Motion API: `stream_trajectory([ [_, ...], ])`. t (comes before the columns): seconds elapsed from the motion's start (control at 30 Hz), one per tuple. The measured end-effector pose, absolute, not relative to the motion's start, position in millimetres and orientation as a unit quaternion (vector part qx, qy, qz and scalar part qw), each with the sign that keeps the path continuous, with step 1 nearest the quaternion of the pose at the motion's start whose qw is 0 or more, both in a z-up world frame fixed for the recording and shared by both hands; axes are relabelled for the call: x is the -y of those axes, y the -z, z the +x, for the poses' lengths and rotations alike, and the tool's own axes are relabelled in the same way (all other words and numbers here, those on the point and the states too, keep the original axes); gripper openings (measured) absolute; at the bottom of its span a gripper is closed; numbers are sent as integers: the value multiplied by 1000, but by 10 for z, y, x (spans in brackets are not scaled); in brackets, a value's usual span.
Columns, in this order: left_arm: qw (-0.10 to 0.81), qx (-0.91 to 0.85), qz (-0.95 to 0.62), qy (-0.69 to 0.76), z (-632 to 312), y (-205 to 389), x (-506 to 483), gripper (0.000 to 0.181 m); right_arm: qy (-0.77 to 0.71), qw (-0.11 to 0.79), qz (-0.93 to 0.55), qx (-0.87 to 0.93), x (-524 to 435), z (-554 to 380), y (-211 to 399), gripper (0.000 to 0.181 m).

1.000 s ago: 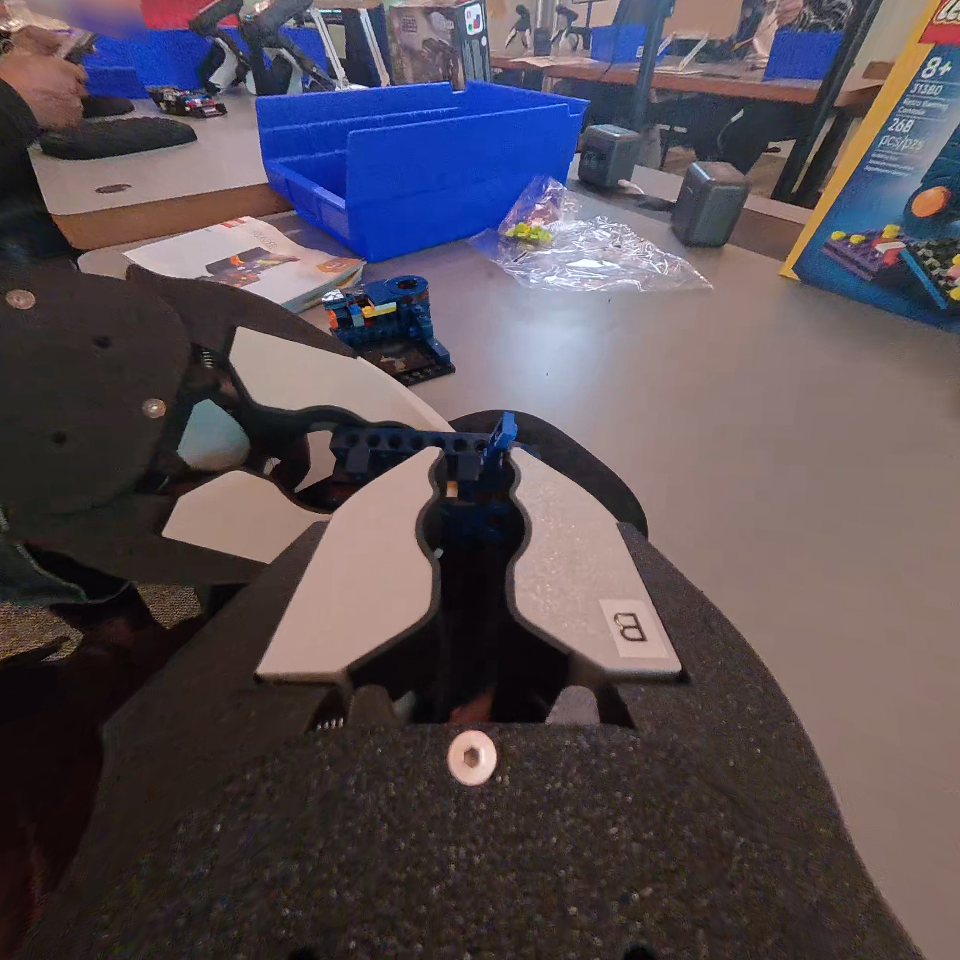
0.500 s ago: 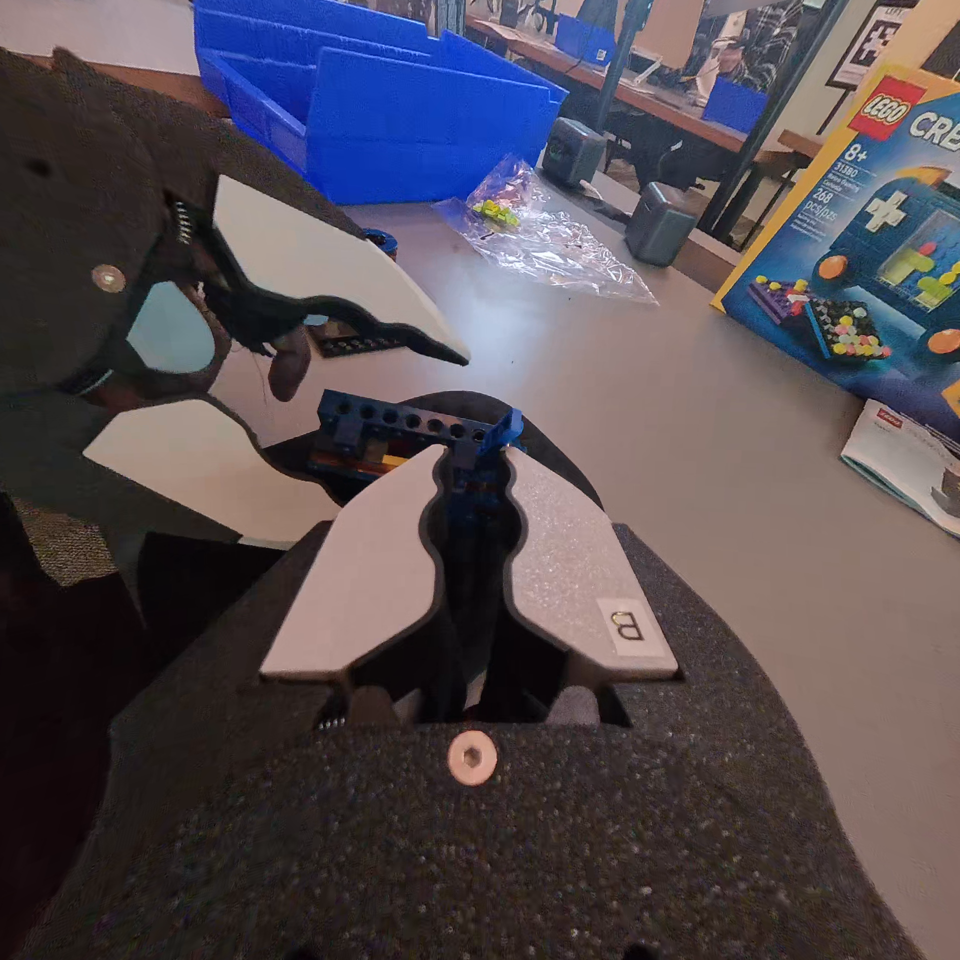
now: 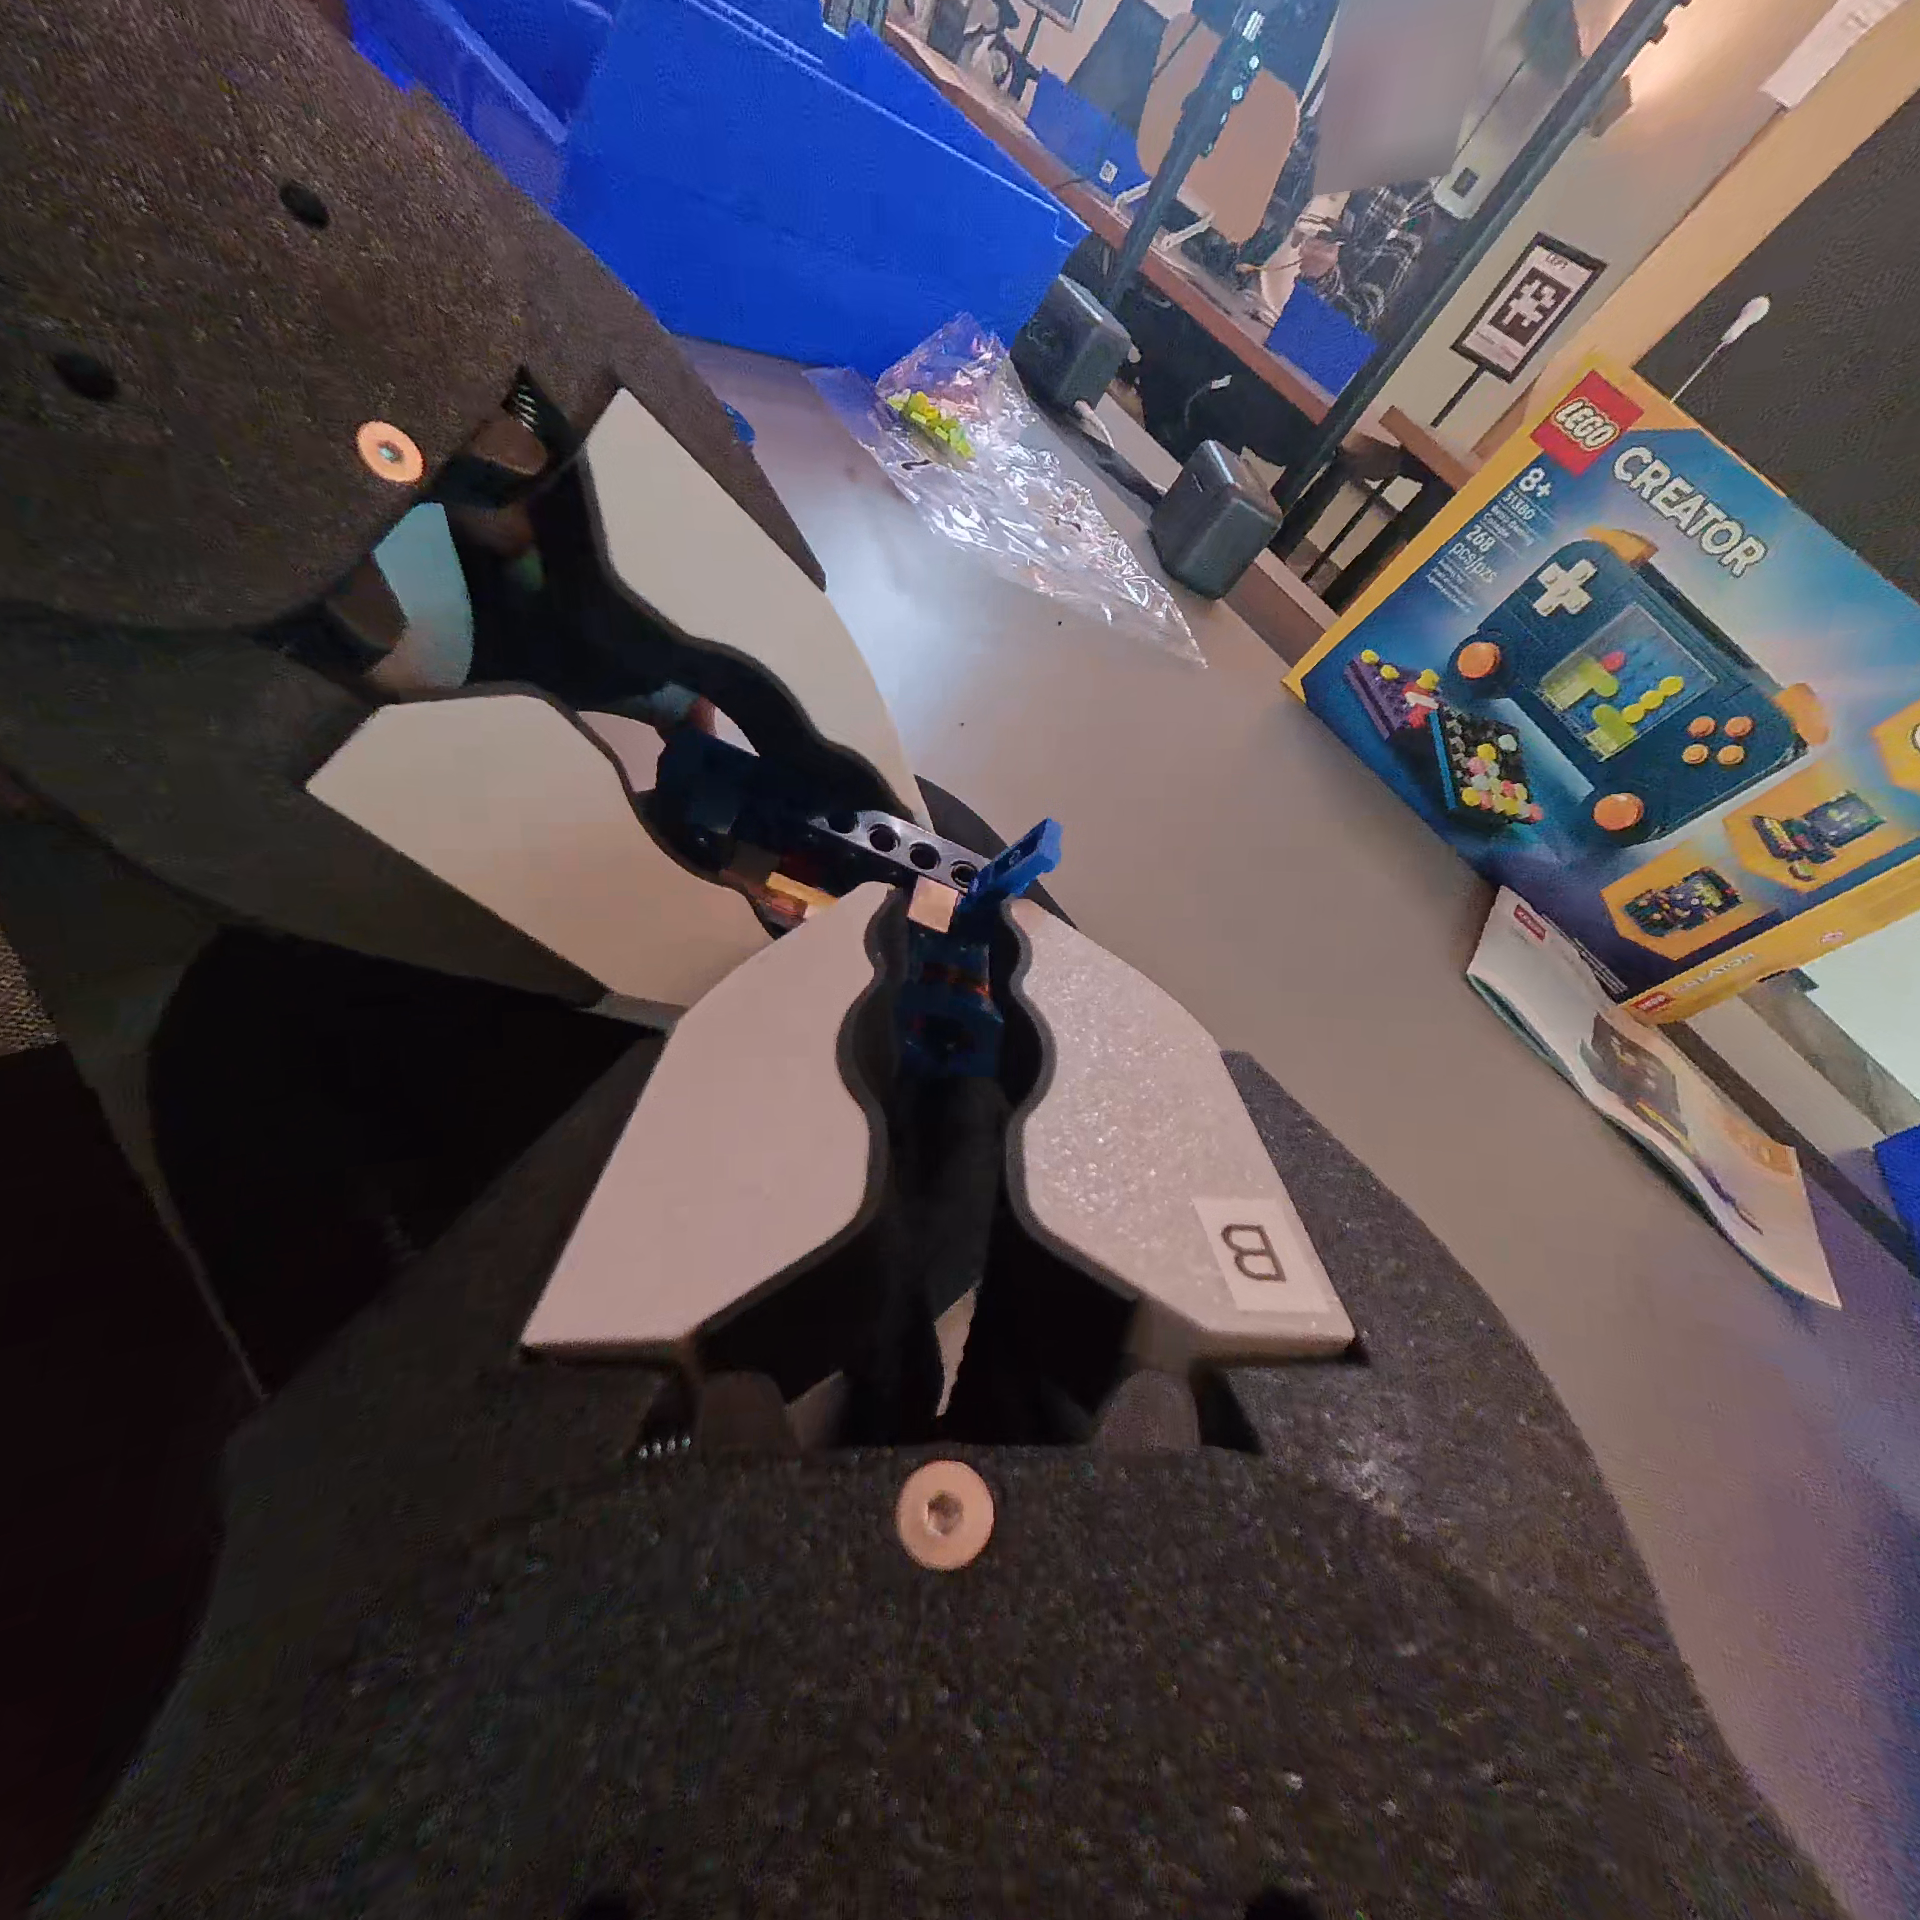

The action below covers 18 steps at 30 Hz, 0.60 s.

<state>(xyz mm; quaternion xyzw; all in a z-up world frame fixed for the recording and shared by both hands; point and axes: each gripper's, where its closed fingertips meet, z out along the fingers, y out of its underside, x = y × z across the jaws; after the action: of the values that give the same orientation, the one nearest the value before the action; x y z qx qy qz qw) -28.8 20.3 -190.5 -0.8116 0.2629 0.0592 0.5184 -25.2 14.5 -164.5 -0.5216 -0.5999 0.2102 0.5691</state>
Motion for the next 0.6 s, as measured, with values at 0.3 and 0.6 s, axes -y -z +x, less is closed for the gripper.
stream_trajectory([
  [0.3, 499, -178, -847, -36, -517, 1933, -323, 34, -238, 566, -548, 568, -148, -85, 1578, 16],
  [0.6, 506, -199, -839, 4, -437, 1882, -281, 59, -417, 572, -517, 482, -210, 151, 1109, 16],
])
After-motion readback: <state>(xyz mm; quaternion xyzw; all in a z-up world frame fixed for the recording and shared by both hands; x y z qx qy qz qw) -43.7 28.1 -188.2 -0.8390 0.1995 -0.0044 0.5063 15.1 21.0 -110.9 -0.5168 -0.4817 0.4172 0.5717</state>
